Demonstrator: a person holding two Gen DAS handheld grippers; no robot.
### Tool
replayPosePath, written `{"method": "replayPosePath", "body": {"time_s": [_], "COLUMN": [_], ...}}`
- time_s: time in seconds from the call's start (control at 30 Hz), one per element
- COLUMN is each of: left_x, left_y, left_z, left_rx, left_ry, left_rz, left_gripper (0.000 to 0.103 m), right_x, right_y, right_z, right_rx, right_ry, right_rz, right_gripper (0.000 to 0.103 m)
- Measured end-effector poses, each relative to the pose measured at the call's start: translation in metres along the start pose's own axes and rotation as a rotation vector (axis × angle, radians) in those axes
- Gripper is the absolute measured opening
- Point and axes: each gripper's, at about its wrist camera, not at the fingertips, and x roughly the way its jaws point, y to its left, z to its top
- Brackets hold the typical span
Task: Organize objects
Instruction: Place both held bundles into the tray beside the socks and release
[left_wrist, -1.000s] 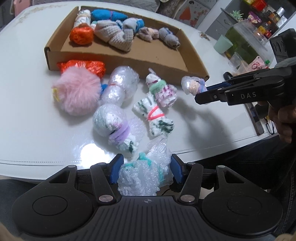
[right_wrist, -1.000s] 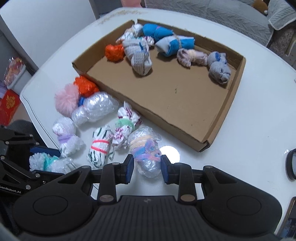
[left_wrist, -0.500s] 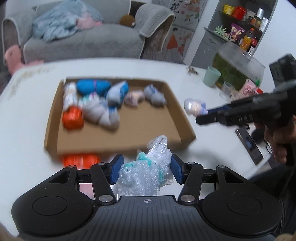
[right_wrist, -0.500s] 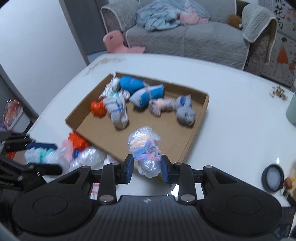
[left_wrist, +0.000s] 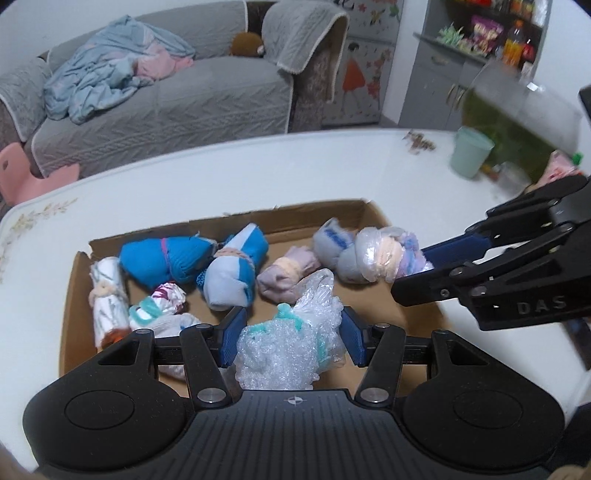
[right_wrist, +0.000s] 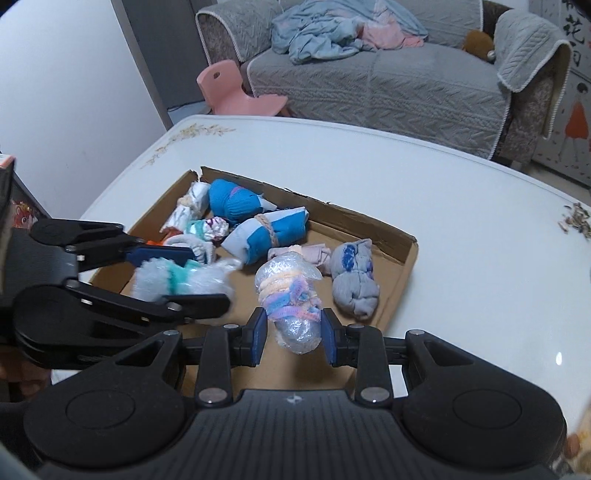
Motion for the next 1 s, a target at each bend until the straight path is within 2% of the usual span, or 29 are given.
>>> {"method": "replayPosePath", "body": {"time_s": [0.4, 0.67, 1.0], "left_x": [0.051, 0.062, 0.068], "left_y": [0.005, 0.012, 0.015], "left_z": [-0.003, -0.001, 0.0], "left_rx": [0.052, 0.021, 0.002], "left_ry": [0.063, 0.082, 0.113], "left_rz": [0.043, 0.027, 0.021], "left_gripper": [0.061, 0.062, 0.068], "right_x": [0.053, 0.072, 0.075], "right_y": [-0.008, -0.013, -0.018], "right_z": [0.008, 0.016, 0.016], "right_rx": [-0.031, -0.038, -0.034], "right_ry": [0.101, 0.12, 0.136], "right_rz": [0.007, 0.004, 0.014], "right_gripper": [0.028, 0.028, 0.031]}}
